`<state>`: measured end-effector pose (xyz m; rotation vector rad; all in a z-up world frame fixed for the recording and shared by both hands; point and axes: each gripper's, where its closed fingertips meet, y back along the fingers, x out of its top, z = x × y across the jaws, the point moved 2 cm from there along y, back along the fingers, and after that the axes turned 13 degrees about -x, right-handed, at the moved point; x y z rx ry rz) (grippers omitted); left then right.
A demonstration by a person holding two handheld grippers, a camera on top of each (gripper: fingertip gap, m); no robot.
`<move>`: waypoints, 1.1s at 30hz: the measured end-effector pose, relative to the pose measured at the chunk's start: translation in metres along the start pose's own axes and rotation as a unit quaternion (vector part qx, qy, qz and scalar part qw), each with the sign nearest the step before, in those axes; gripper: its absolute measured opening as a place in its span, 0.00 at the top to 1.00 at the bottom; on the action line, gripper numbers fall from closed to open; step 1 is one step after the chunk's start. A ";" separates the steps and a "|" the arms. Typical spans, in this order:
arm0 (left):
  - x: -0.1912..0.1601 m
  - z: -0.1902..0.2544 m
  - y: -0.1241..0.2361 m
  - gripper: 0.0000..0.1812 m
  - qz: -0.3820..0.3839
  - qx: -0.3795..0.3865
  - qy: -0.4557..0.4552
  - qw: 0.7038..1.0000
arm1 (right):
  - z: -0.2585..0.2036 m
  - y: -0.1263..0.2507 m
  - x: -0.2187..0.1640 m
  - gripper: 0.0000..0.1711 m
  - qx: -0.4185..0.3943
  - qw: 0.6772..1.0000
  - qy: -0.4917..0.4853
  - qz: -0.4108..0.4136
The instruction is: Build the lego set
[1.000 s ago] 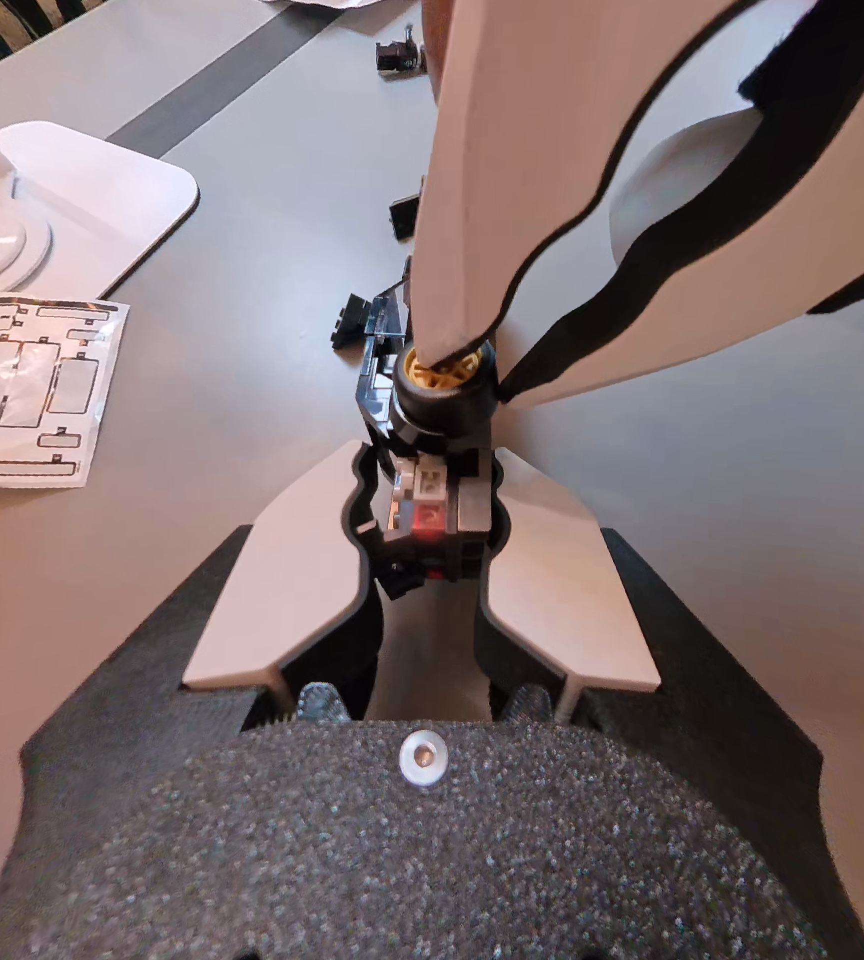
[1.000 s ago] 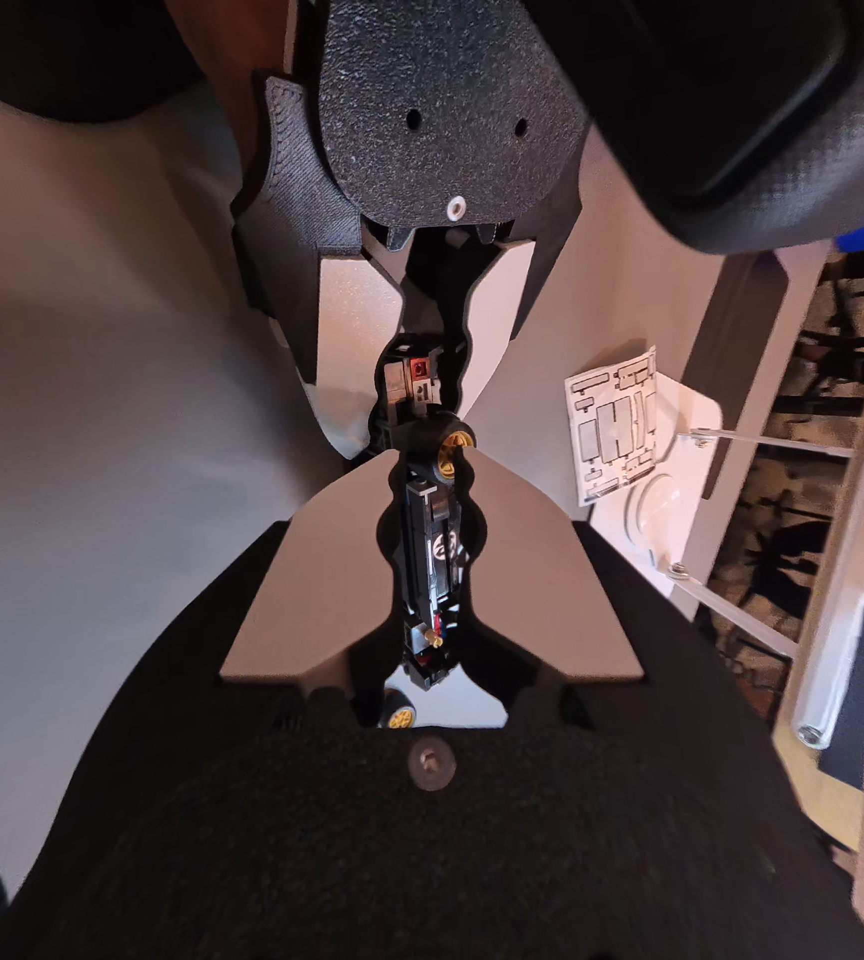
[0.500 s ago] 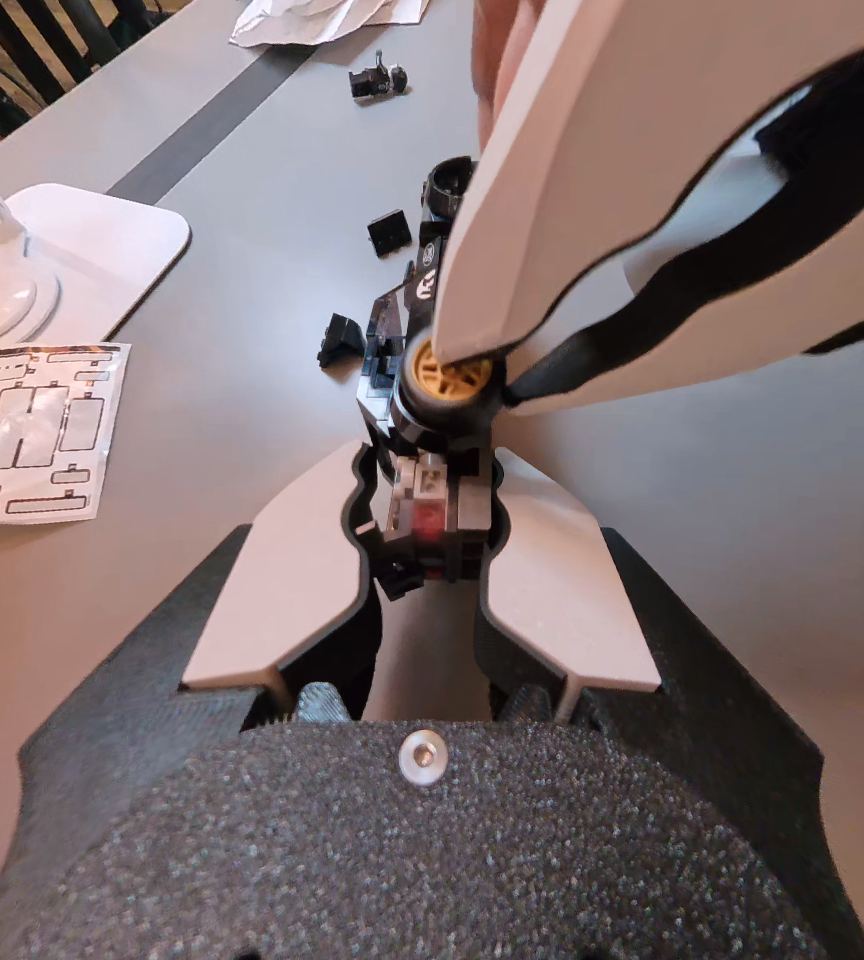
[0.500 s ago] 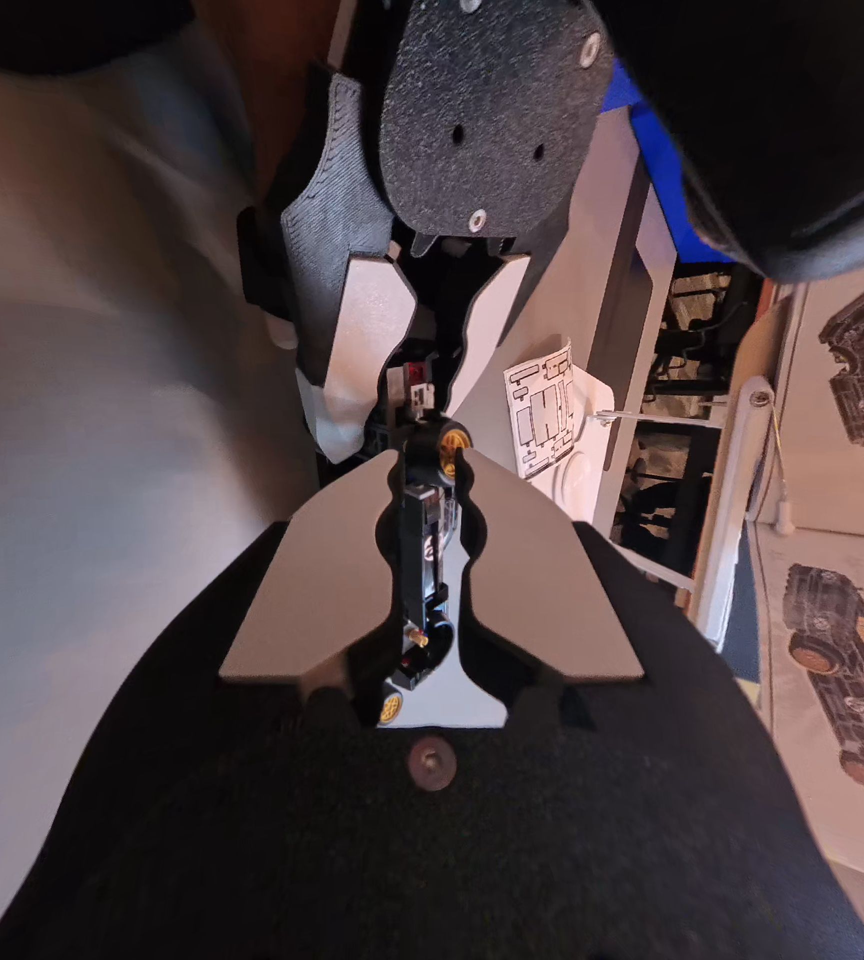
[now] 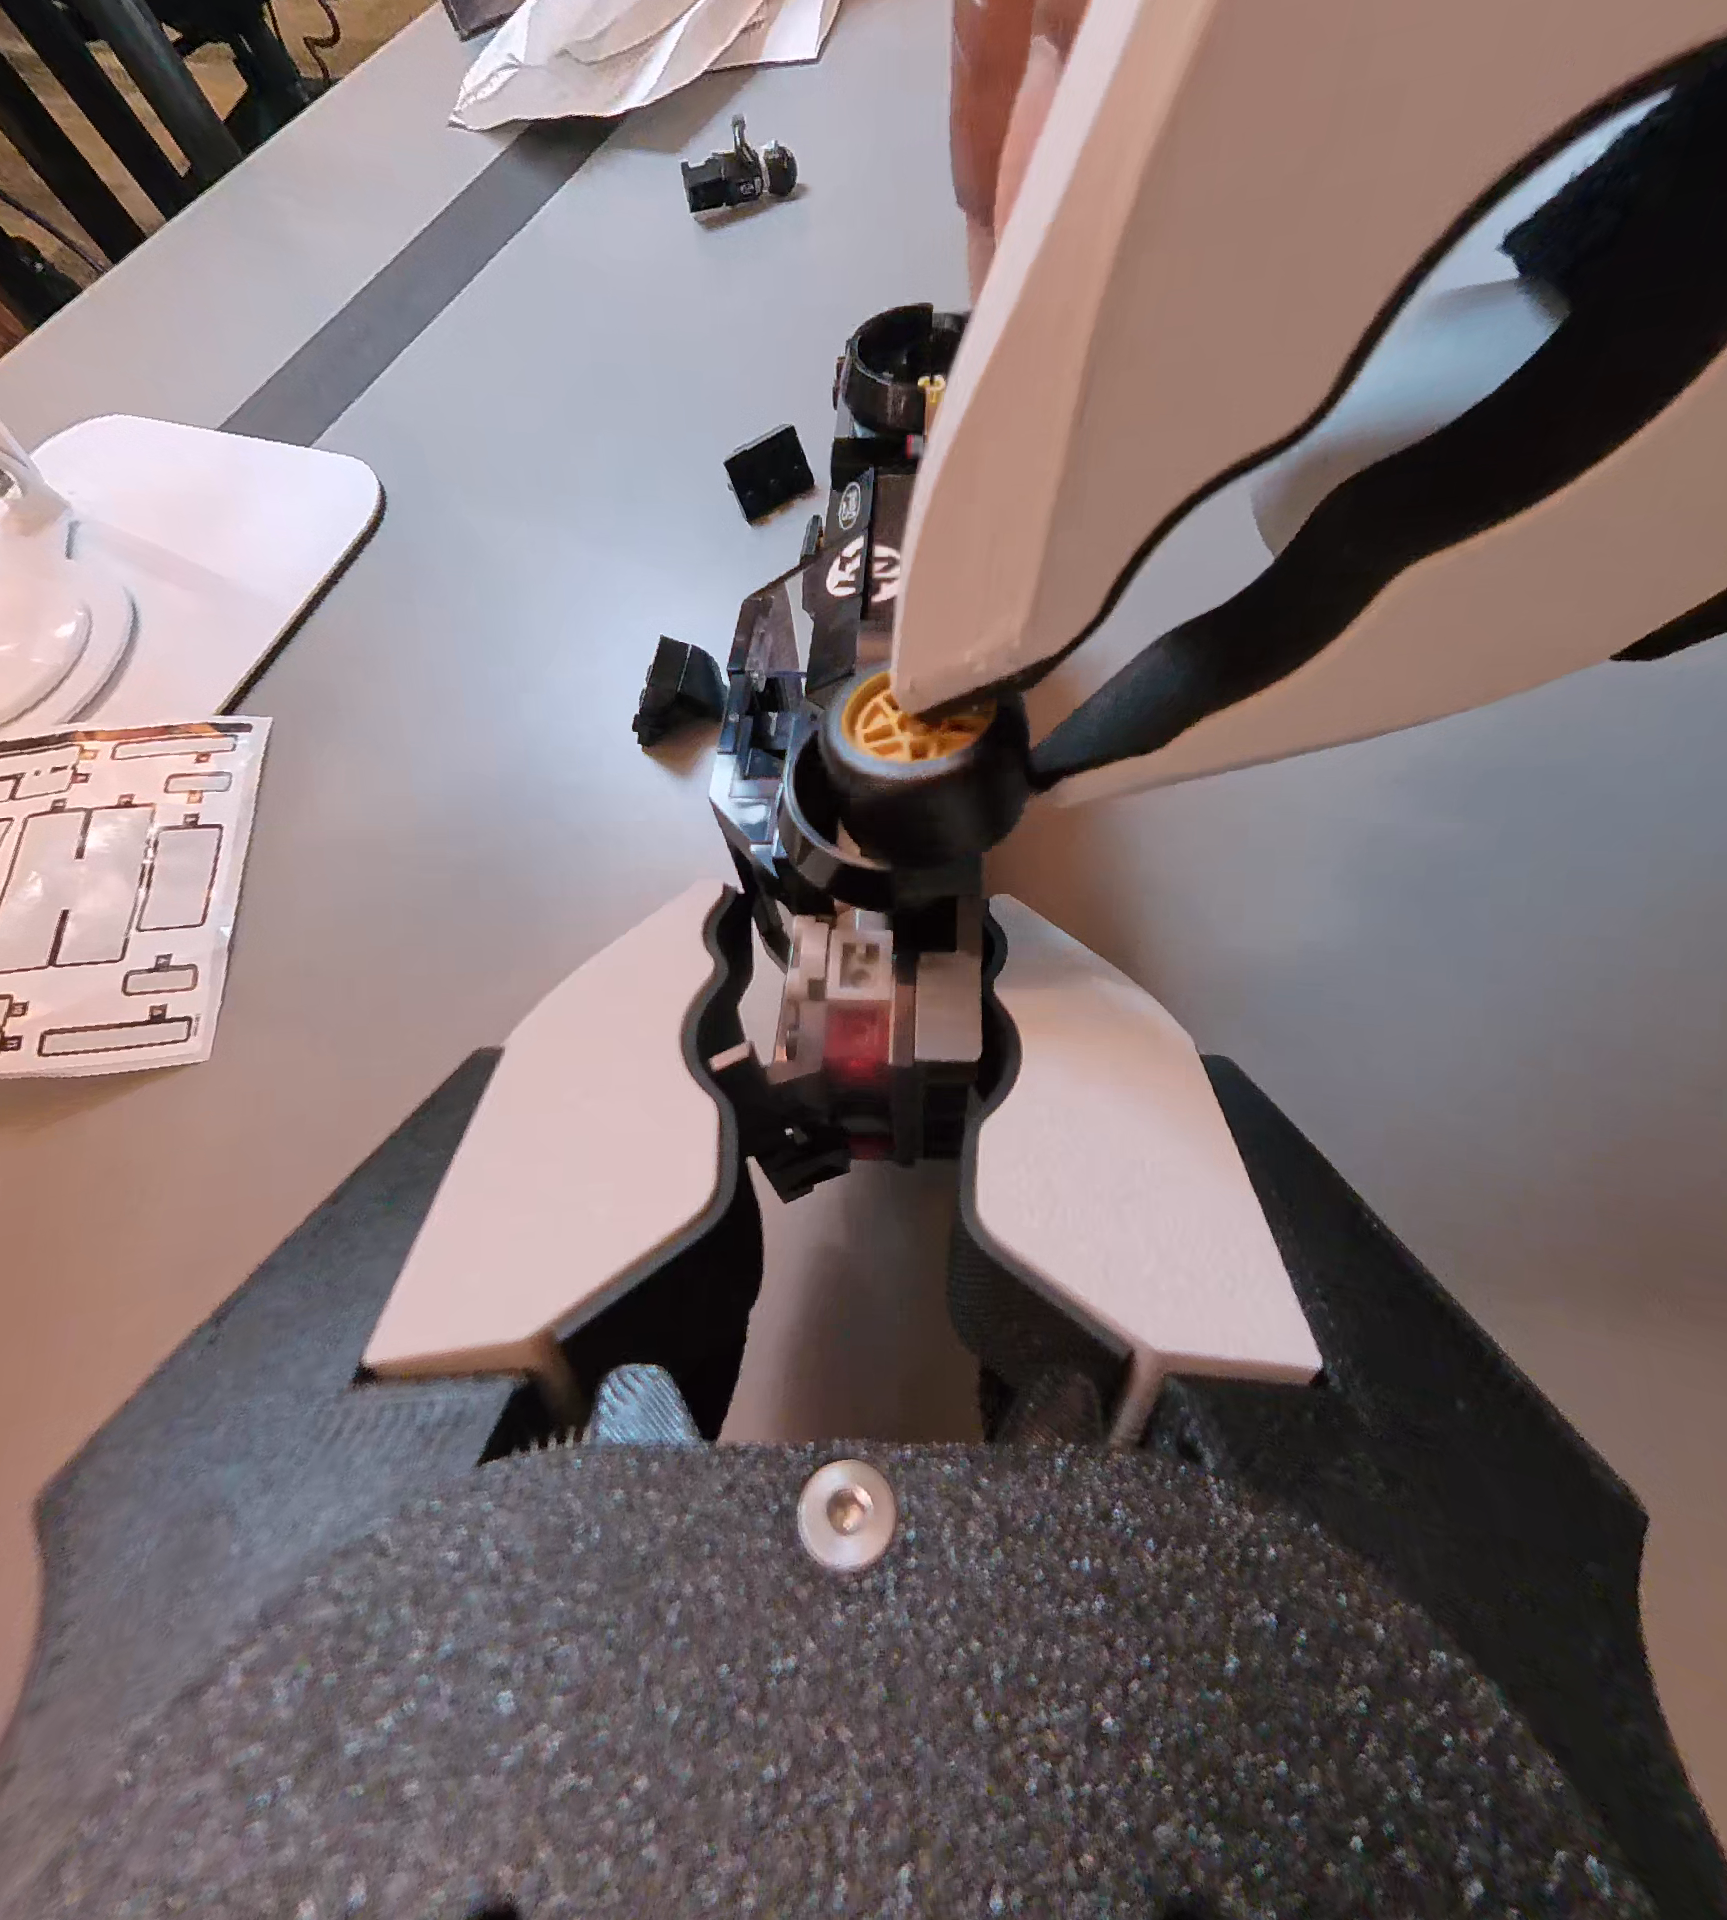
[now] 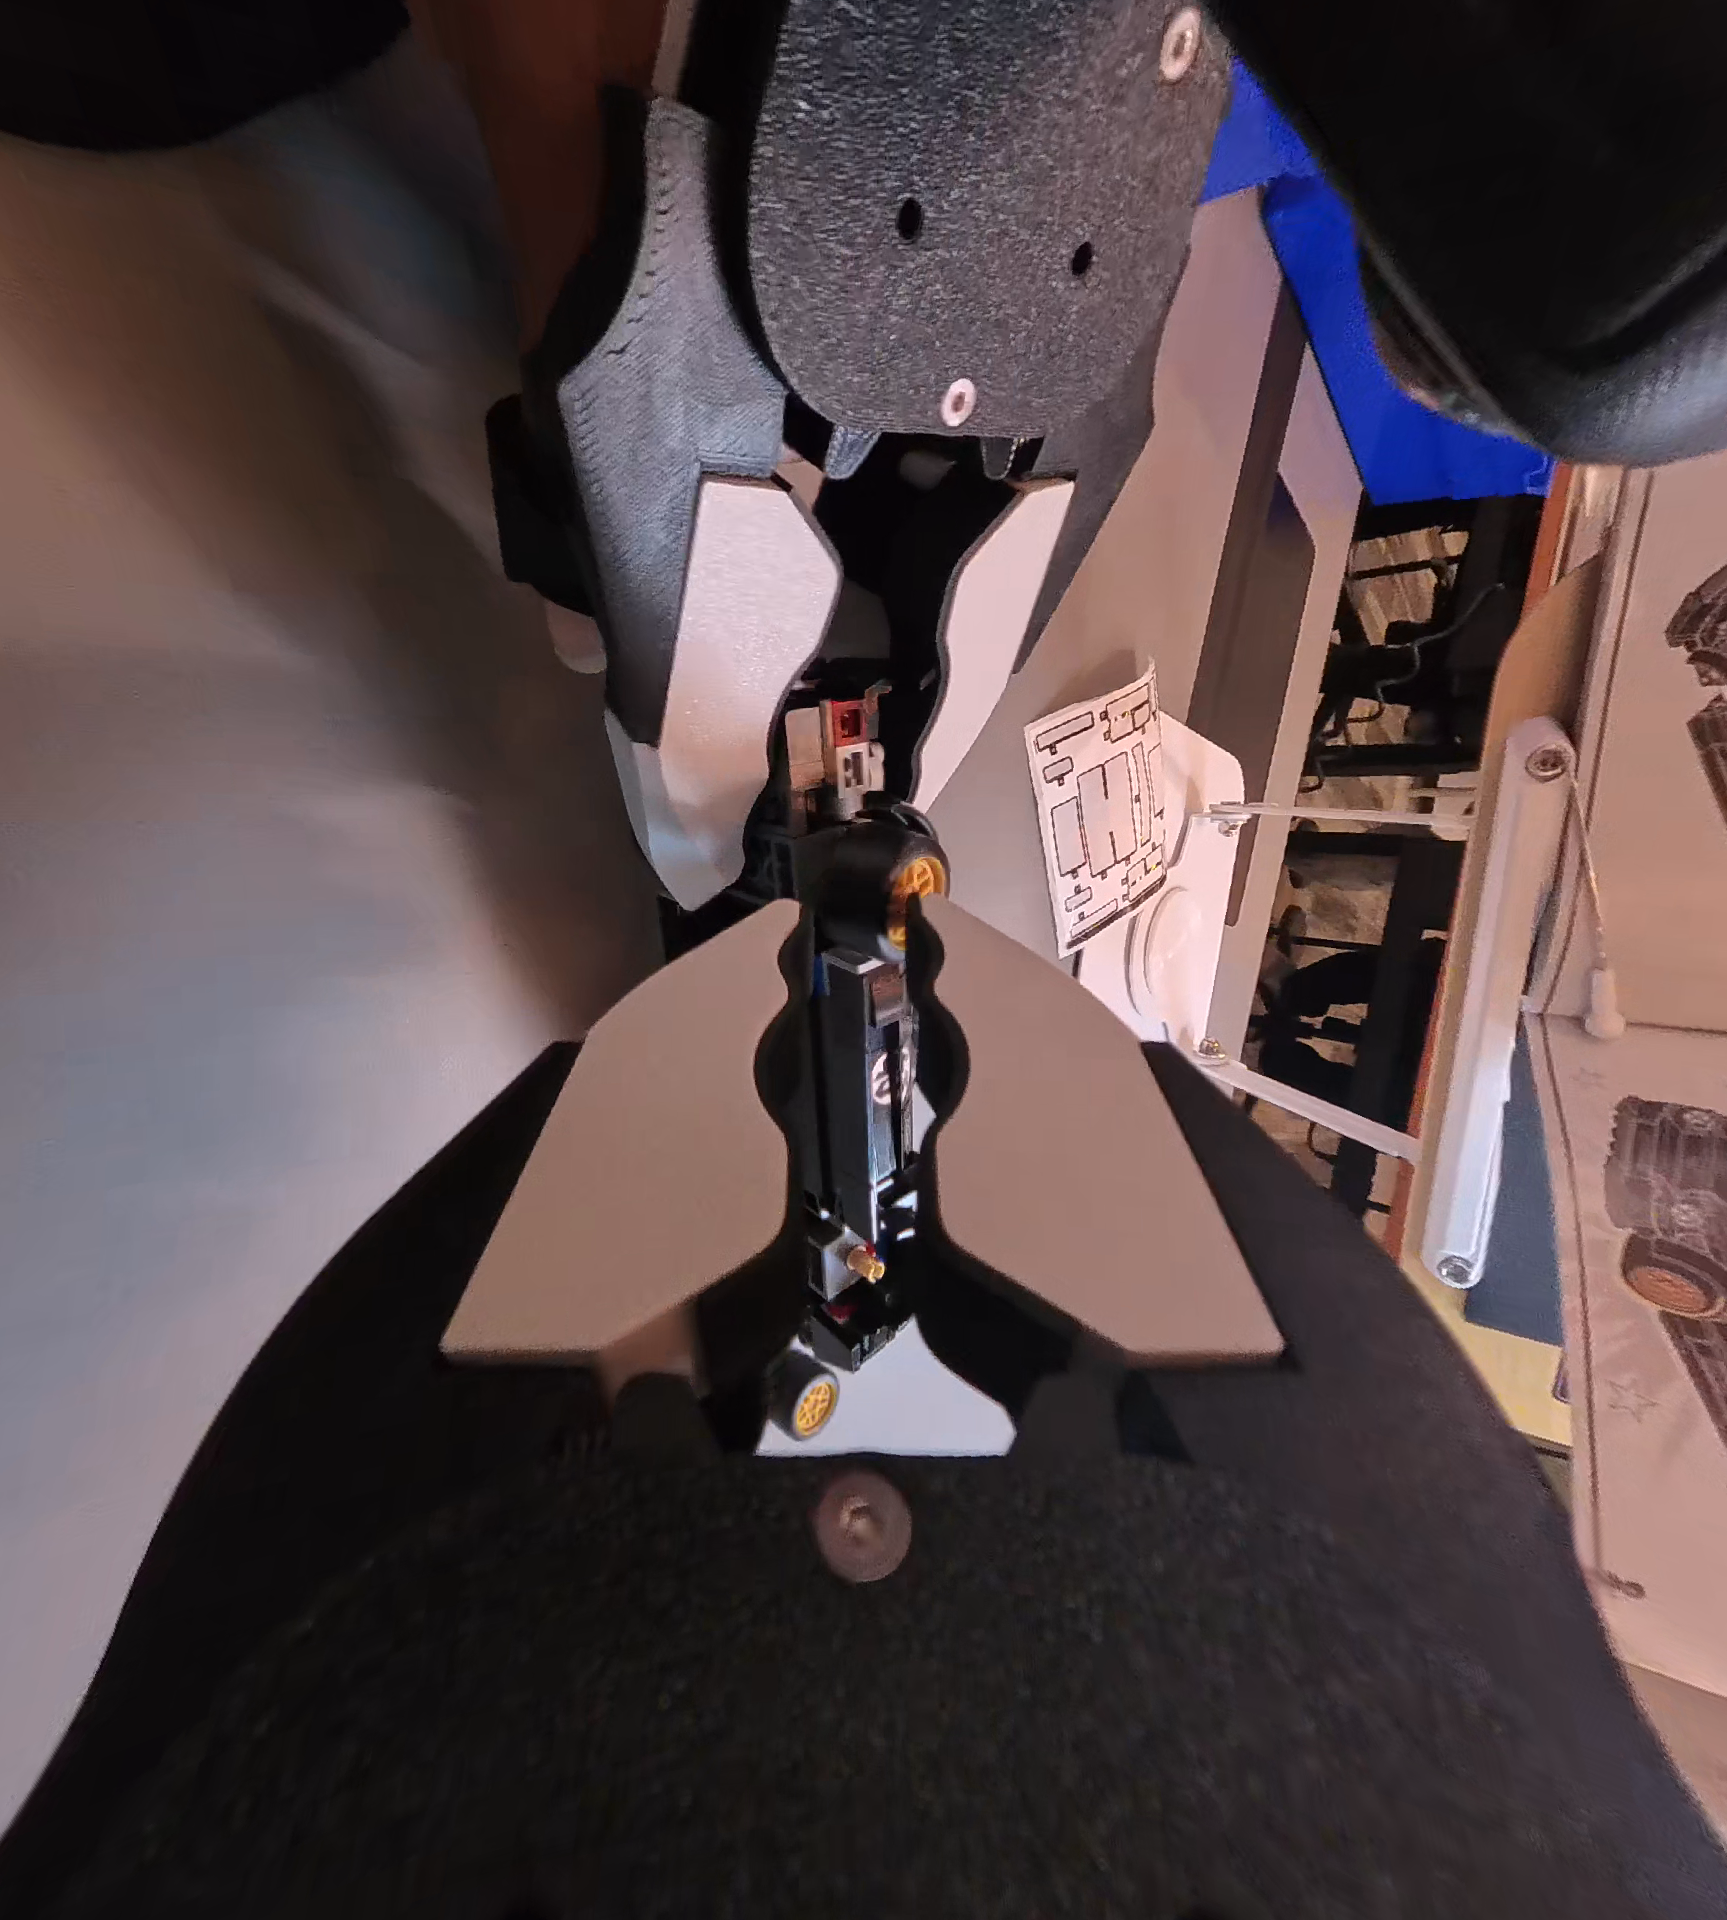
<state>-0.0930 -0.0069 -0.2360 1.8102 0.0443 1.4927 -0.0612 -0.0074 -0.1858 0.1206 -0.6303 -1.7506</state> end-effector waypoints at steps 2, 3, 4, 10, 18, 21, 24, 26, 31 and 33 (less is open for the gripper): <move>-0.001 -0.001 0.000 0.77 0.001 -0.002 0.004 1.000 | -0.001 0.001 0.000 0.91 -0.005 1.000 0.012 0.002; -0.001 -0.001 0.000 0.77 0.001 -0.003 0.006 1.000 | -0.002 0.001 0.000 0.91 -0.006 1.000 0.014 0.002; -0.001 -0.001 0.000 0.77 0.001 -0.003 0.007 1.000 | -0.003 0.001 0.000 0.91 -0.007 1.000 0.013 0.002; 0.000 0.000 0.000 0.77 0.000 -0.003 0.007 1.000 | 0.001 -0.002 0.000 0.90 -0.004 1.000 -0.010 -0.002; -0.001 0.000 0.000 0.77 0.001 -0.007 0.018 1.000 | 0.006 -0.004 0.001 0.89 0.086 0.986 -0.144 0.014; -0.001 0.000 0.000 0.77 0.001 -0.010 0.022 1.000 | 0.009 -0.002 0.002 0.87 0.120 0.971 -0.206 0.019; -0.001 0.000 0.000 0.77 0.001 -0.010 0.022 1.000 | 0.011 -0.006 -0.002 0.86 0.141 0.961 -0.237 0.014; -0.001 0.000 0.000 0.77 0.001 -0.009 0.022 1.000 | 0.010 -0.008 -0.001 0.85 0.164 0.952 -0.257 0.016; -0.001 0.001 0.000 0.77 -0.001 -0.006 0.015 1.000 | 0.008 -0.009 0.000 0.86 0.208 0.938 -0.278 0.017; -0.001 0.000 0.000 0.77 -0.001 -0.008 0.017 1.000 | 0.009 -0.009 0.001 0.86 0.201 0.942 -0.269 0.019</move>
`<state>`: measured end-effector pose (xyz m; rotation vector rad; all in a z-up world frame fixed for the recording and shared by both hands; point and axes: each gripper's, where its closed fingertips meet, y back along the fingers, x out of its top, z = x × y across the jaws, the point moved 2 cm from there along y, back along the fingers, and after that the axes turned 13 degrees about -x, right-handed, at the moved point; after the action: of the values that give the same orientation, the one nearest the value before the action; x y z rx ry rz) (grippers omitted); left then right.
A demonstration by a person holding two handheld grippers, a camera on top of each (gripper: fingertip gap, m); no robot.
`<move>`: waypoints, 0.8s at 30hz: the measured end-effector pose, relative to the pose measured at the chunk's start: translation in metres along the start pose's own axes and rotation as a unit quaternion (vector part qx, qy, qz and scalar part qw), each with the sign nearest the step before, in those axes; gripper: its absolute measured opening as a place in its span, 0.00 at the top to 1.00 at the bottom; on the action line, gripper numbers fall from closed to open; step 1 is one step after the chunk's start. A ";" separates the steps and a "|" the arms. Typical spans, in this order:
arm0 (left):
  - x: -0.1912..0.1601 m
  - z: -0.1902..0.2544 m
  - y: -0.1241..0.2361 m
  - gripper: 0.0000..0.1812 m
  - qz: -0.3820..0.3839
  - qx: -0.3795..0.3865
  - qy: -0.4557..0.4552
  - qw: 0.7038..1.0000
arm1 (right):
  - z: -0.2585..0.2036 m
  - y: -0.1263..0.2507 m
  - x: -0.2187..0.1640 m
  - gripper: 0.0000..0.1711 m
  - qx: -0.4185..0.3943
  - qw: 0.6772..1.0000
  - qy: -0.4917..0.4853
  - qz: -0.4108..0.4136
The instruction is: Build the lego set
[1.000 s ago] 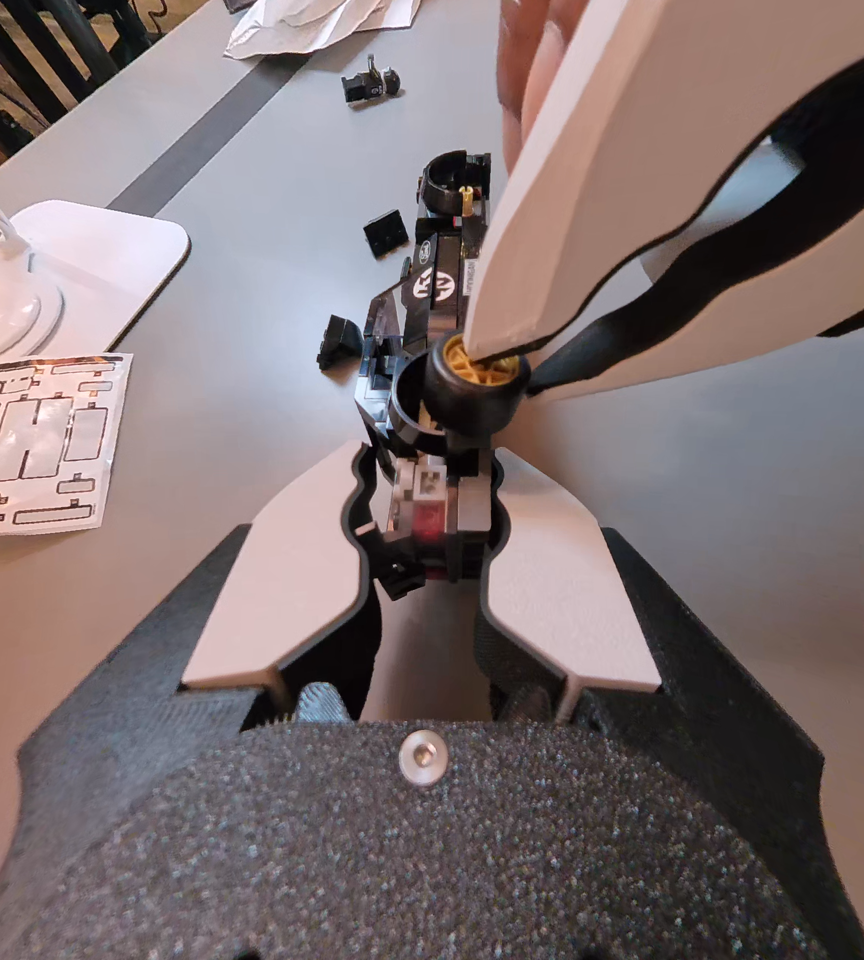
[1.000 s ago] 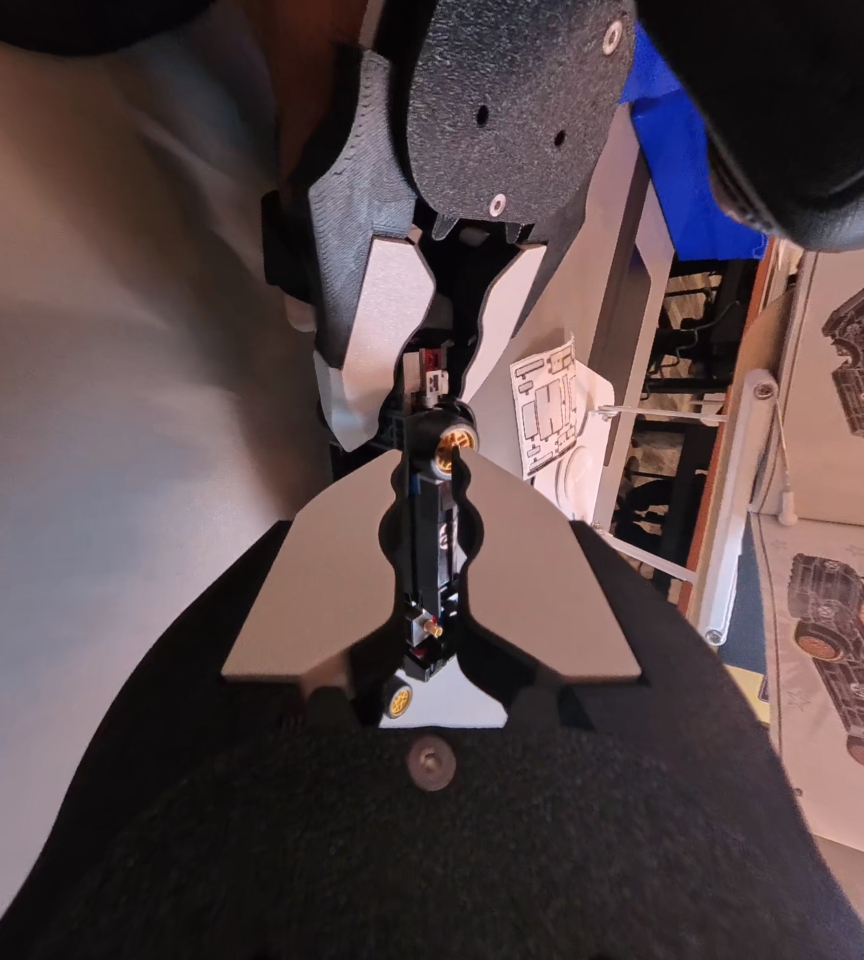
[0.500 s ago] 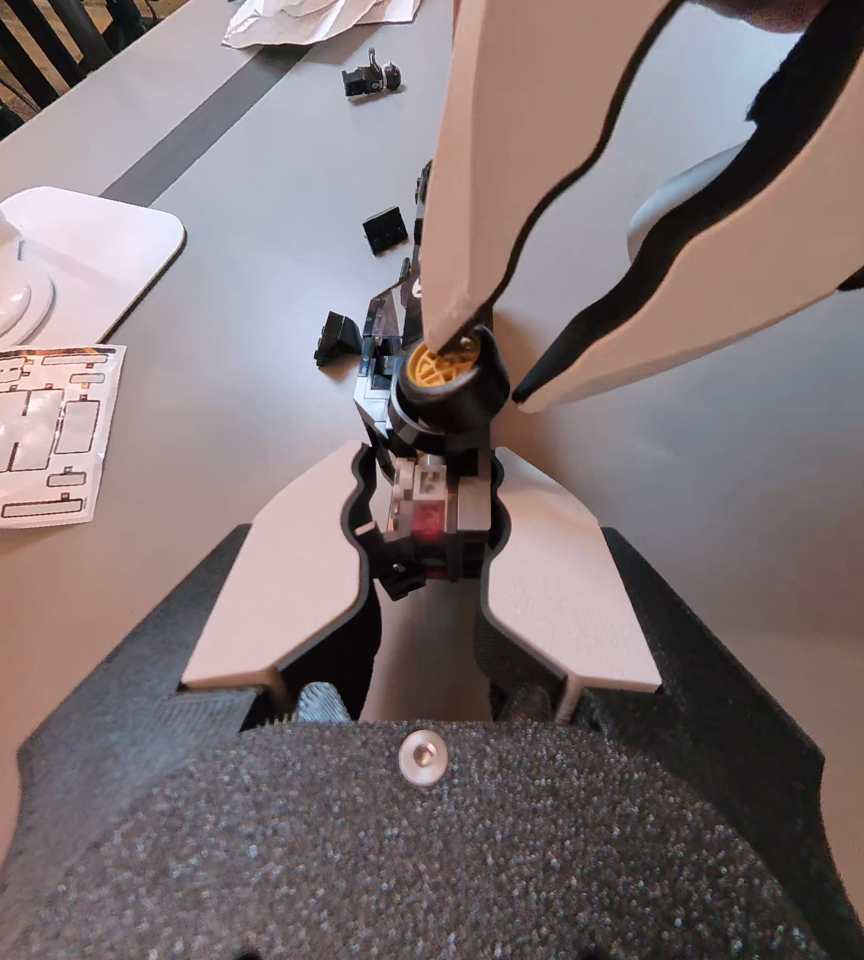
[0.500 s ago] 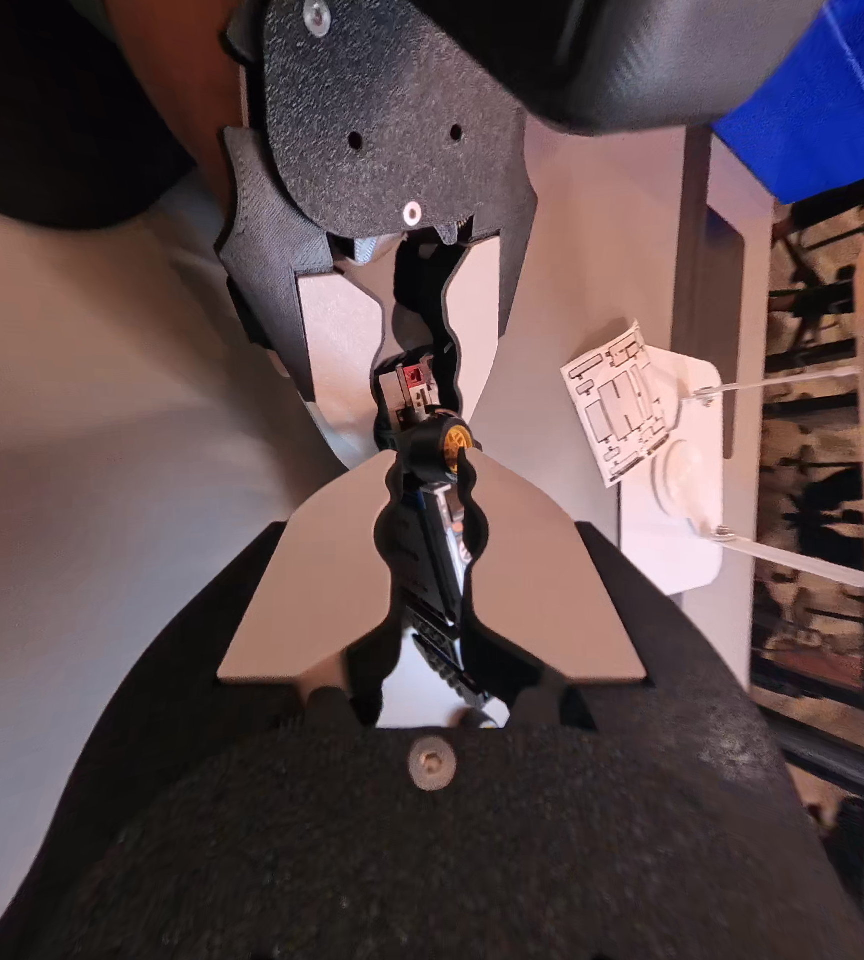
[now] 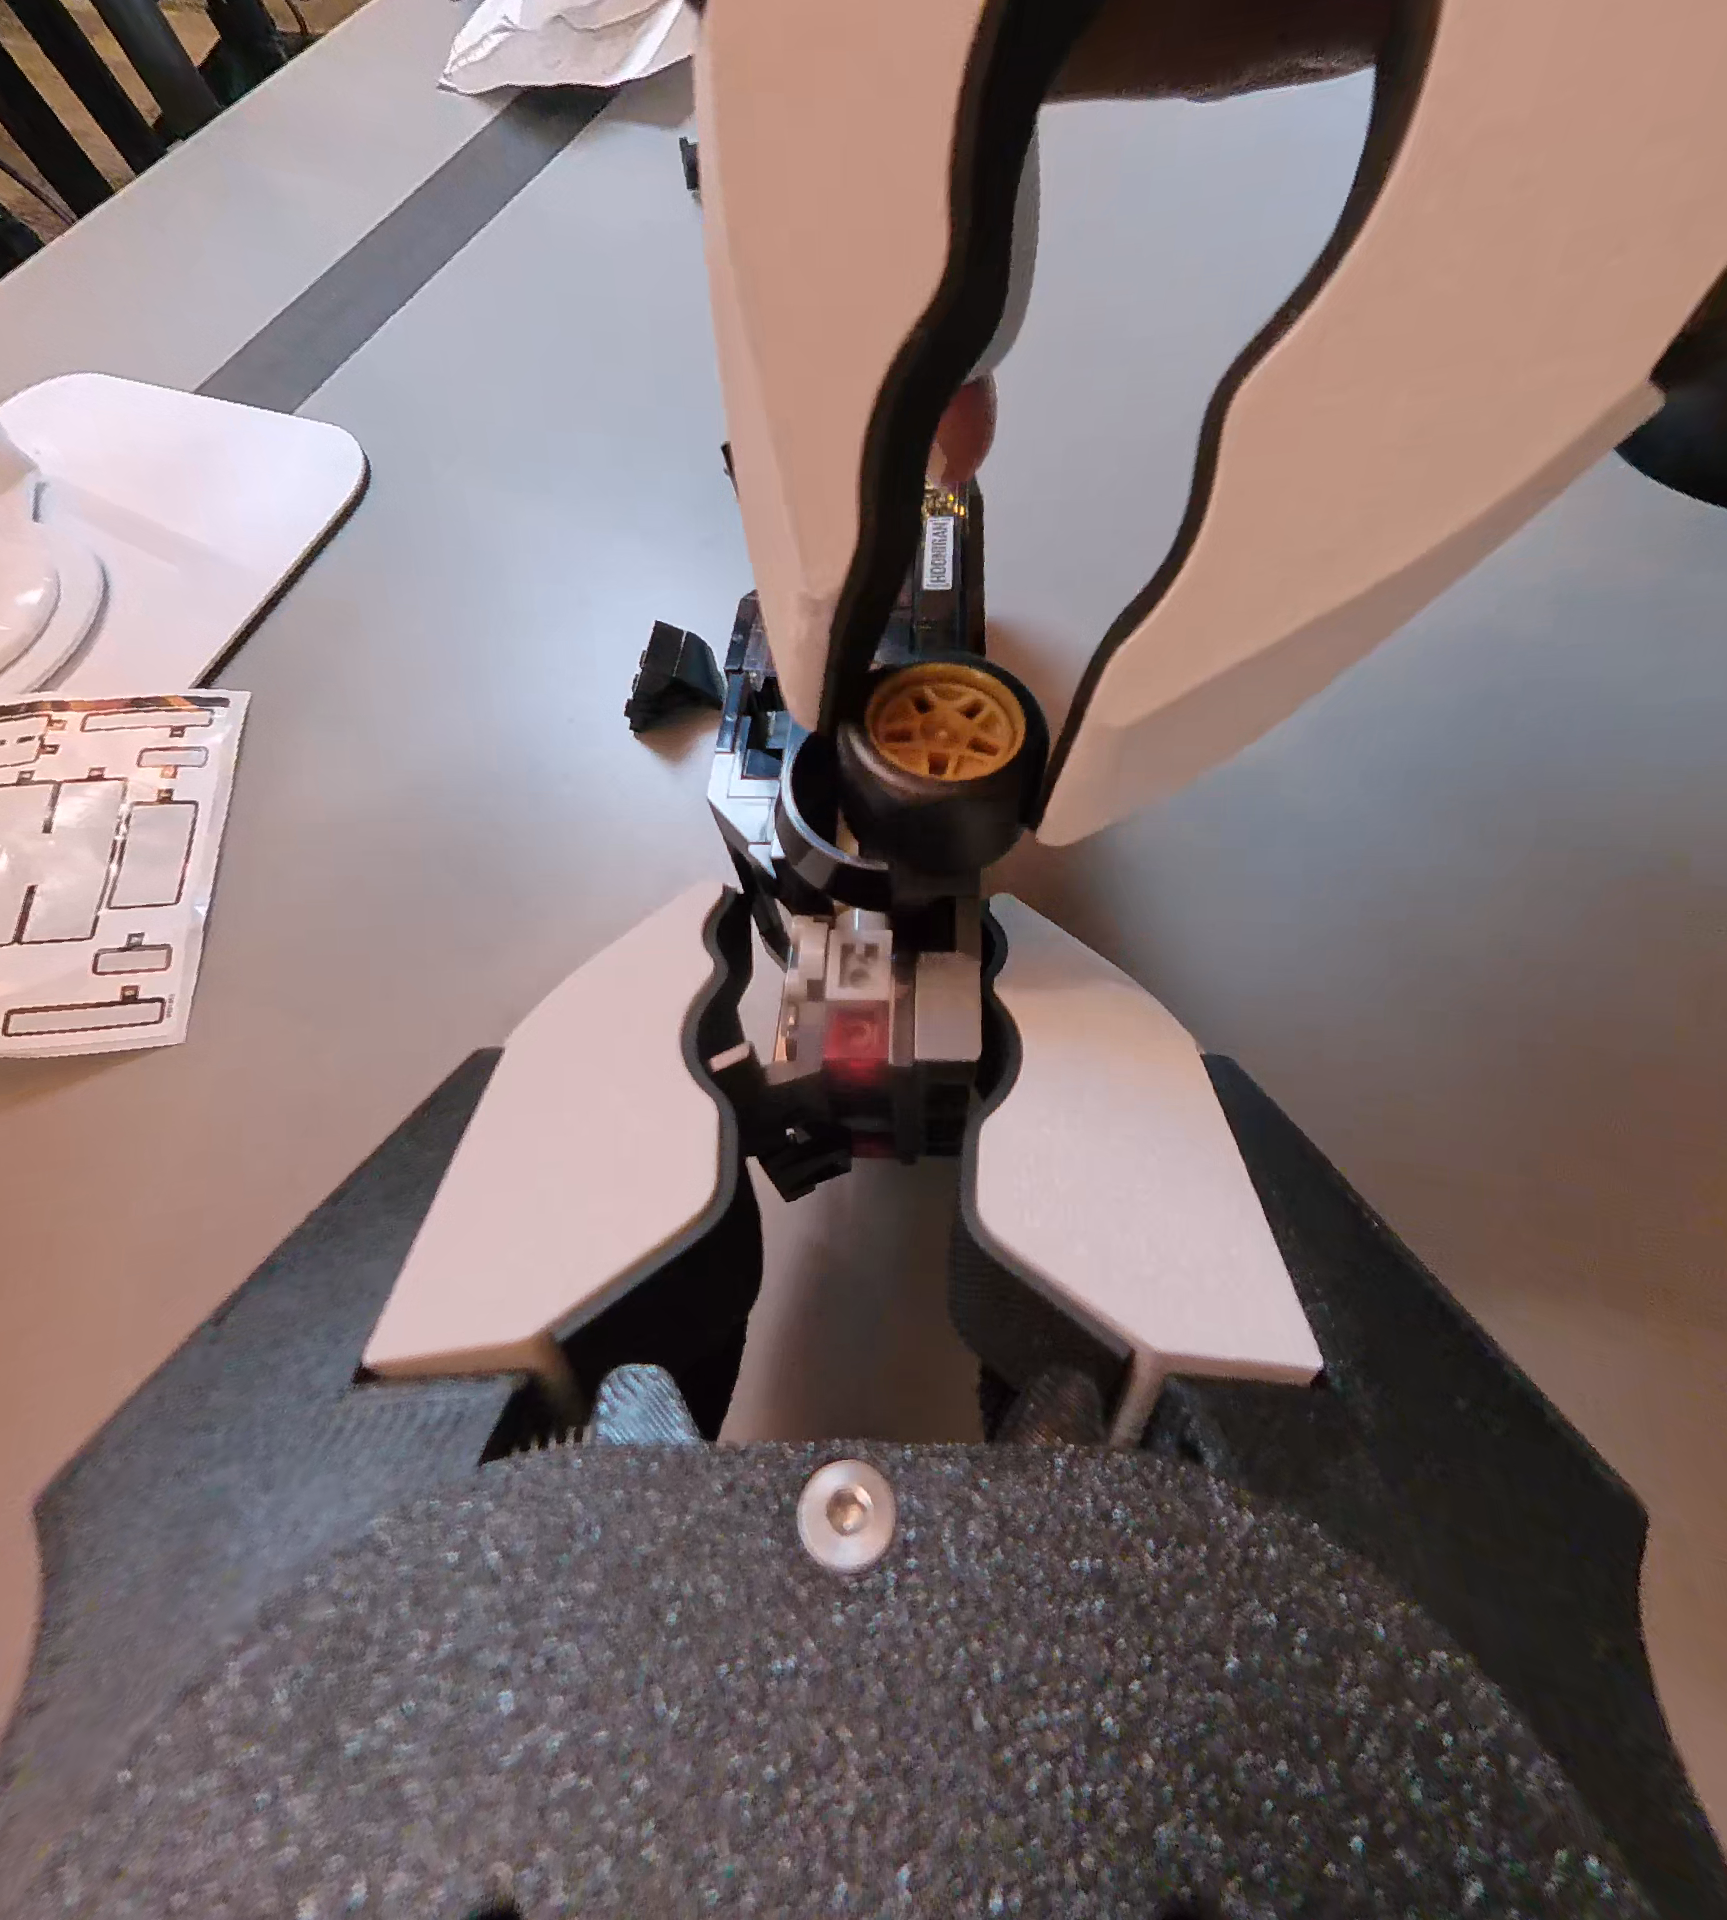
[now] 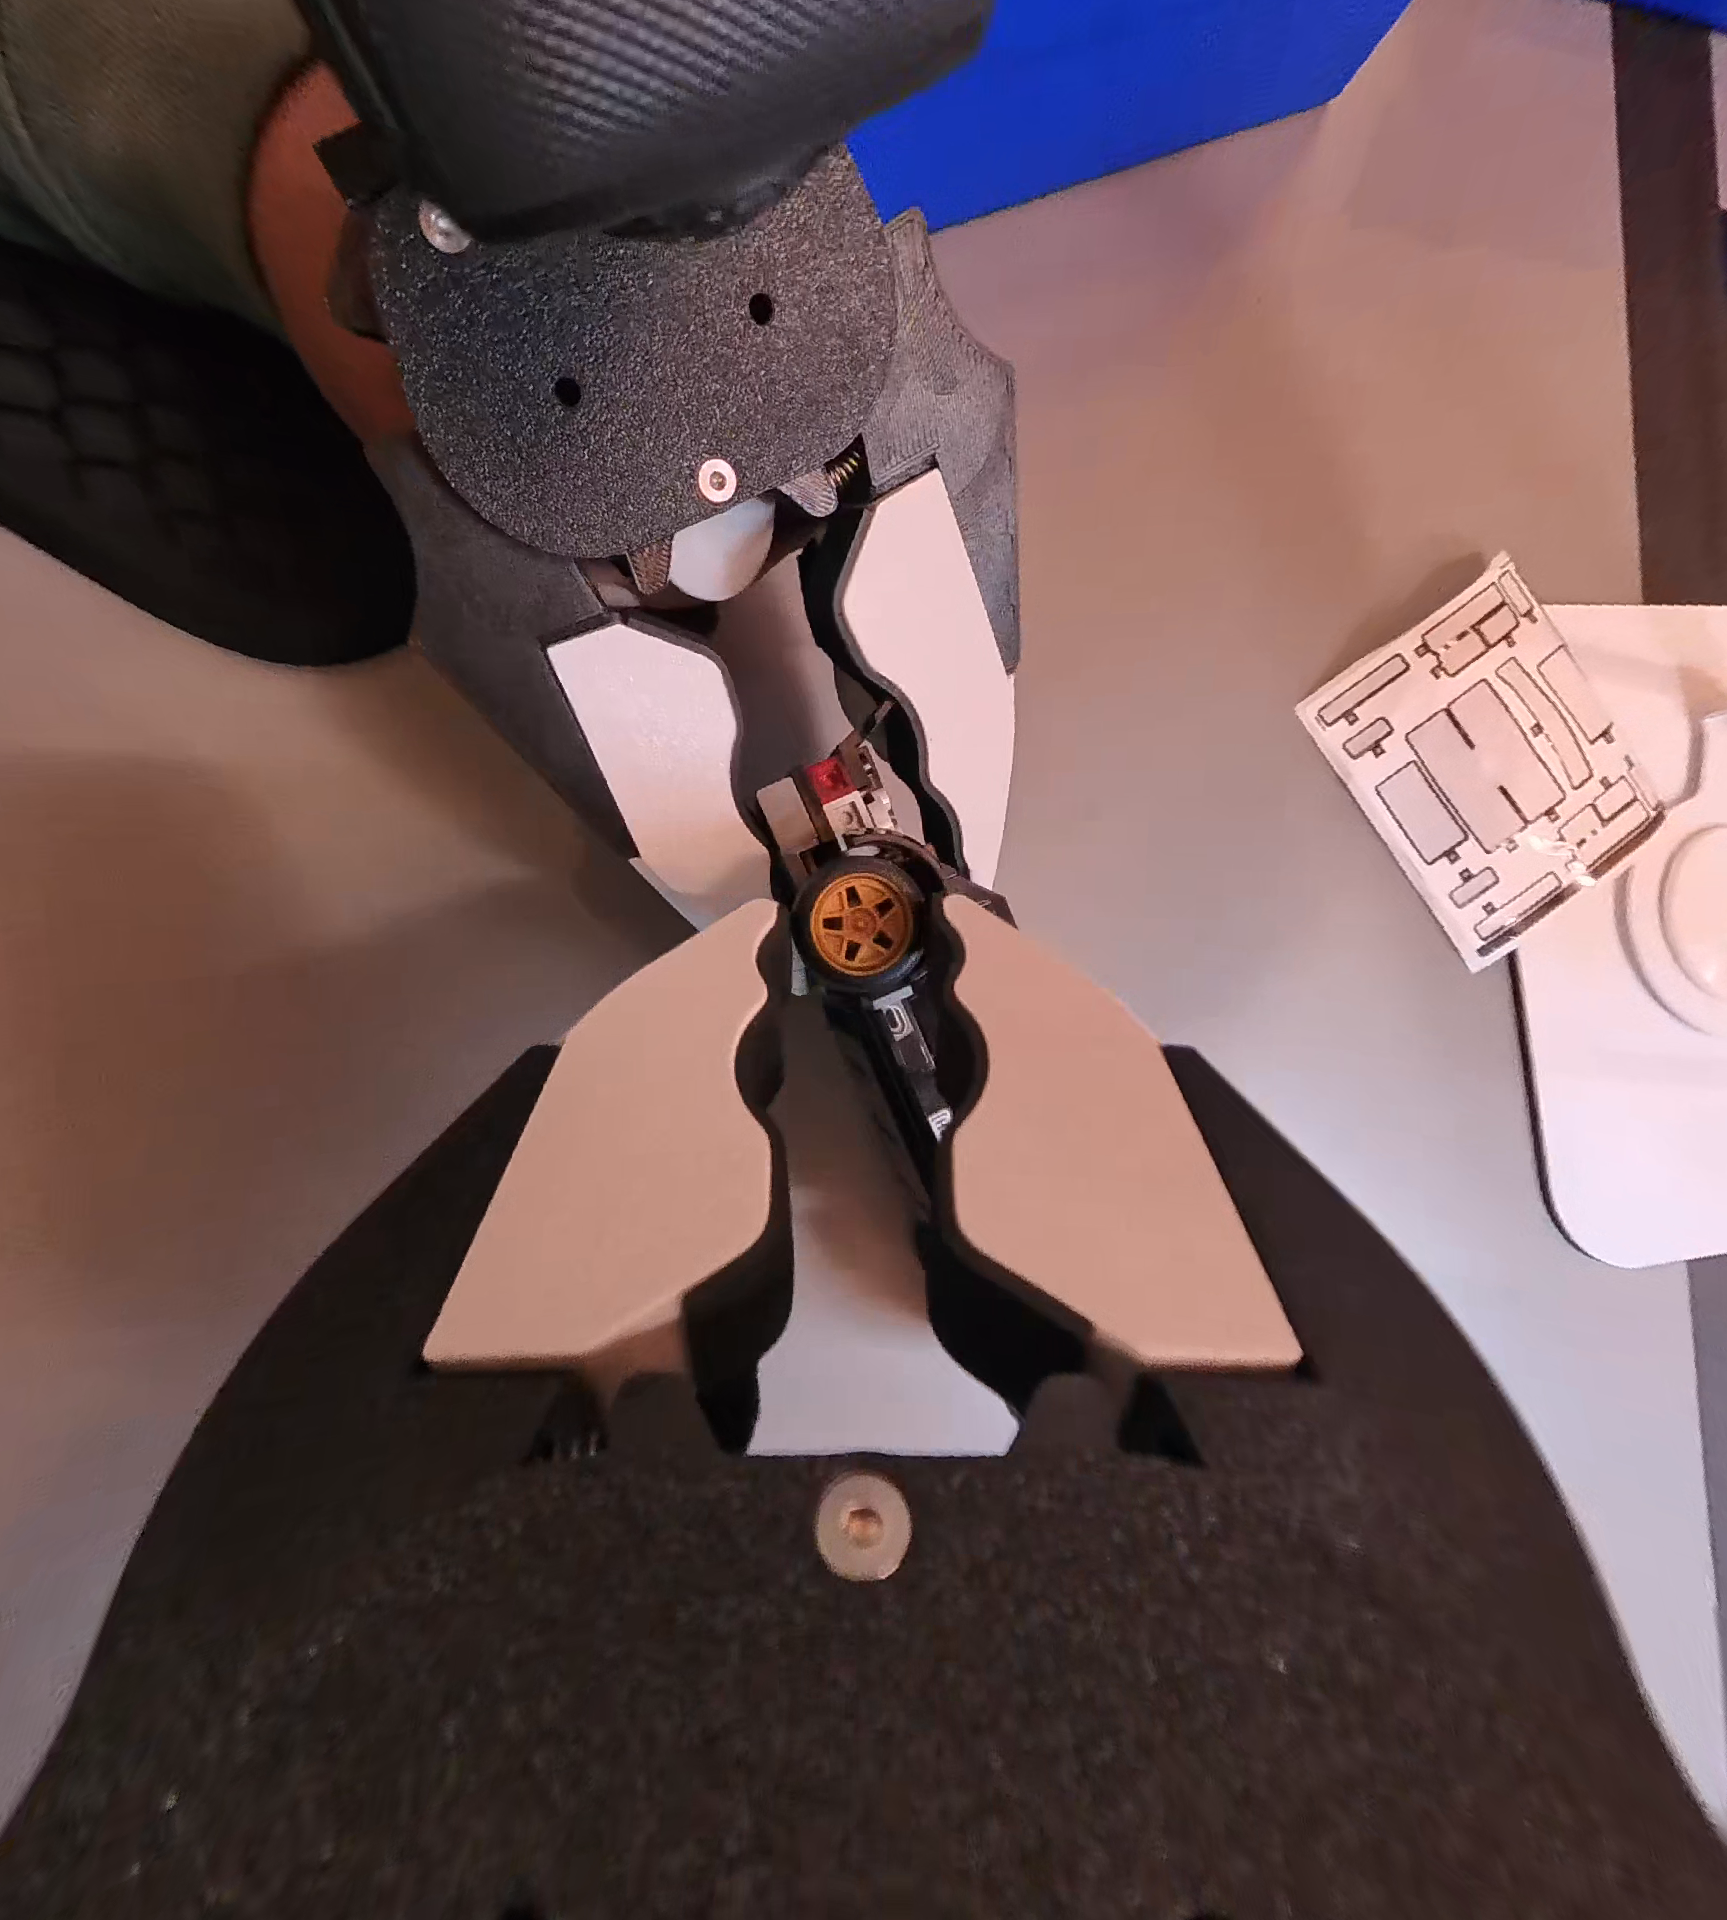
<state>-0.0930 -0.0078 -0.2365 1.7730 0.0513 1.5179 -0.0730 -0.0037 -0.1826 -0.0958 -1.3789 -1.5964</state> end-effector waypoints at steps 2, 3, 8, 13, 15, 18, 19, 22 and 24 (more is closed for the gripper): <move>0.000 0.000 0.000 0.77 0.000 -0.002 0.002 1.000 | 0.004 0.001 0.004 0.86 -0.024 1.000 0.008 0.016; 0.000 0.000 0.000 0.77 0.000 -0.003 0.003 1.000 | 0.005 0.002 0.006 0.86 -0.031 0.999 0.009 0.019; -0.001 0.000 0.000 0.77 0.001 -0.006 0.007 1.000 | 0.001 -0.002 0.001 0.86 -0.019 1.000 0.007 0.007; -0.001 0.000 0.000 0.77 -0.002 -0.005 0.006 1.000 | 0.001 -0.003 0.000 0.86 -0.004 1.000 0.013 -0.019; -0.001 0.000 0.000 0.77 -0.003 -0.004 0.003 1.000 | 0.001 -0.003 0.002 0.86 0.008 0.999 0.017 -0.027; -0.003 -0.001 0.000 0.77 -0.004 -0.006 0.008 1.000 | 0.001 -0.006 0.003 0.86 0.017 0.999 0.037 -0.020; -0.003 -0.001 0.000 0.77 -0.004 -0.006 0.008 1.000 | 0.001 -0.007 0.003 0.86 0.021 0.999 0.042 -0.018; -0.002 0.000 0.000 0.77 -0.007 0.001 -0.001 1.000 | 0.001 -0.005 0.003 0.86 0.038 0.998 0.027 -0.043; -0.002 0.000 0.000 0.77 -0.005 -0.005 0.011 1.000 | 0.003 -0.007 0.003 0.86 0.037 0.997 -0.011 -0.067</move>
<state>-0.0937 -0.0092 -0.2382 1.7464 0.0636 1.5292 -0.0807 -0.0046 -0.1845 0.0231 -1.4870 -1.6562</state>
